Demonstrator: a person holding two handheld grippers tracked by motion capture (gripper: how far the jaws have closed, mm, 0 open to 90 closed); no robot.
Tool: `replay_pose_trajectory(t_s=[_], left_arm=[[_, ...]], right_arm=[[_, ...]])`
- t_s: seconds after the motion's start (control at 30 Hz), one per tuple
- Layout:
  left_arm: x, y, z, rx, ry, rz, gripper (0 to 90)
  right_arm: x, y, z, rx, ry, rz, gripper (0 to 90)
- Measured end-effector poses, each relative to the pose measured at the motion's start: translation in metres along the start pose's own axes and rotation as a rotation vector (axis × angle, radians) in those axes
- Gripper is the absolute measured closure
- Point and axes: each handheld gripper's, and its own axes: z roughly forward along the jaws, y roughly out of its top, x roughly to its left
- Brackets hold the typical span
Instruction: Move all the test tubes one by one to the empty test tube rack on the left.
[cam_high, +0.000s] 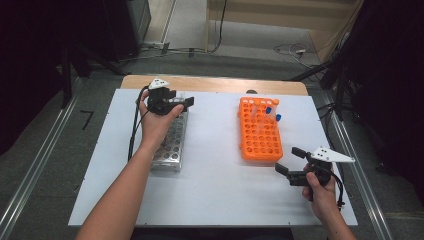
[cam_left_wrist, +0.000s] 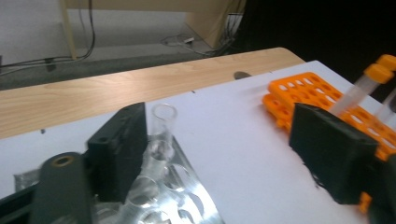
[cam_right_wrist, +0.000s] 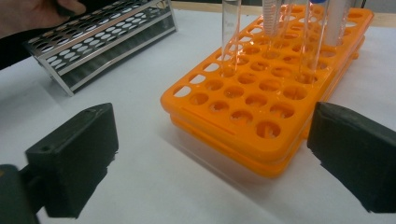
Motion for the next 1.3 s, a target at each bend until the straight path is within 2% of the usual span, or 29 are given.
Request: replay_pose_trajectory(t_s=[0.2,0.27,0.33,0.43,0.53,0.77,0.93,1.03,1.2,1.3], left_arm=[[-0.019,-0.003,-0.020,-0.032,-0.049,0.008,5.0],[-0.026,-0.004,-0.028,-0.044,-0.065,0.014,3.9],[-0.033,-0.005,-0.036,-0.059,-0.084,0.019,2.0],[-0.046,-0.013,-0.050,-0.078,-0.101,0.026,0.2],[-0.051,-0.018,-0.058,-0.086,-0.111,0.026,0.0],[-0.064,-0.044,-0.083,-0.094,-0.132,0.037,0.0],[-0.075,-0.058,-0.095,-0.104,-0.143,0.052,0.0],[-0.084,-0.067,-0.100,-0.104,-0.148,0.075,0.0],[-0.094,-0.079,-0.105,-0.081,-0.156,0.105,0.0],[-0.095,-0.083,-0.105,-0.082,-0.160,0.102,0.0]], right_arm=[[0.001,0.011,0.009,-0.007,-0.012,0.003,2.2],[0.002,0.013,0.011,-0.006,-0.014,-0.001,2.2],[0.003,0.018,0.016,-0.005,0.006,-0.006,2.3],[0.004,0.025,0.021,-0.004,0.007,-0.013,3.1],[0.004,0.028,0.024,-0.007,0.012,-0.007,4.5],[-0.001,0.037,0.041,-0.015,0.020,0.024,21.5],[-0.002,0.037,0.055,-0.003,-0.015,0.010,34.1],[-0.001,0.036,0.064,-0.001,-0.043,0.007,40.9],[-0.002,0.035,0.079,0.008,-0.063,0.052,51.5],[-0.002,0.033,0.088,0.027,-0.079,0.079,56.0]])
